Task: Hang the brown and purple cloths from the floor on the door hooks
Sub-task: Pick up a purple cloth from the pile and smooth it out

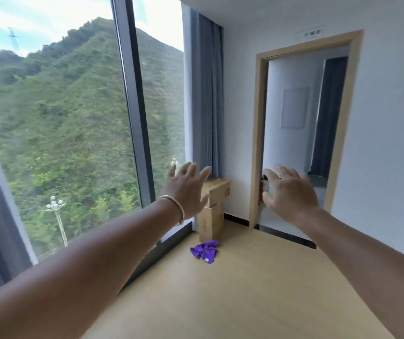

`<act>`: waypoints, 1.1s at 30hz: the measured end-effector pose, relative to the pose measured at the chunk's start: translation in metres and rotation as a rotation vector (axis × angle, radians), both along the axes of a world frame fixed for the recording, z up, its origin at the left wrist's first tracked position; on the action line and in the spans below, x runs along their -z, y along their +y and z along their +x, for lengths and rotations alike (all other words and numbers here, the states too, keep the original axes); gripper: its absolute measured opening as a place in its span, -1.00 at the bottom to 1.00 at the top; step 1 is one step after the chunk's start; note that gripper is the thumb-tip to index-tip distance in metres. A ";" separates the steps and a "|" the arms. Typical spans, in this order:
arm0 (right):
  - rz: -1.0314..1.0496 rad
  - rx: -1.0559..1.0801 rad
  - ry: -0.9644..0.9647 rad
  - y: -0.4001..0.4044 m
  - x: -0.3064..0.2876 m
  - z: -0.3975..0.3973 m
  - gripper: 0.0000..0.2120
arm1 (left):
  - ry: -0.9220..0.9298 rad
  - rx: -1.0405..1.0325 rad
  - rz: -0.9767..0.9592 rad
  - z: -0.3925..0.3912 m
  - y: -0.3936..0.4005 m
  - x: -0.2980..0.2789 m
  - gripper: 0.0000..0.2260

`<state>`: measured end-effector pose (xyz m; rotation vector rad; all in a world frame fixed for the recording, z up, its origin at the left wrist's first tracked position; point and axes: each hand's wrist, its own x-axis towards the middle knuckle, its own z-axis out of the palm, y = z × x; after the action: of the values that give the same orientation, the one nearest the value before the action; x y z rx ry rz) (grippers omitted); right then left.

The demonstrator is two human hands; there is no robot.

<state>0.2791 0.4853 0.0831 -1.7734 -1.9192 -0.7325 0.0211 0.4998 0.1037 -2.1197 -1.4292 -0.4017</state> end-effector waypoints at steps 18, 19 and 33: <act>-0.136 0.490 -0.007 0.013 0.015 0.197 -0.45 | -0.010 0.469 0.010 0.229 0.132 0.030 -0.40; -0.133 0.506 -0.014 0.022 0.012 0.203 -0.45 | -0.012 0.484 0.007 0.236 0.145 0.029 -0.40; -0.103 0.636 -0.044 0.184 -0.017 0.266 -0.46 | -0.040 0.585 0.054 0.314 0.335 -0.007 -0.38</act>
<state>0.5453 0.6691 0.1003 -2.4848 -1.4237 -0.8877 0.3355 0.8351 0.1105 -2.4688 -0.7782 -0.6925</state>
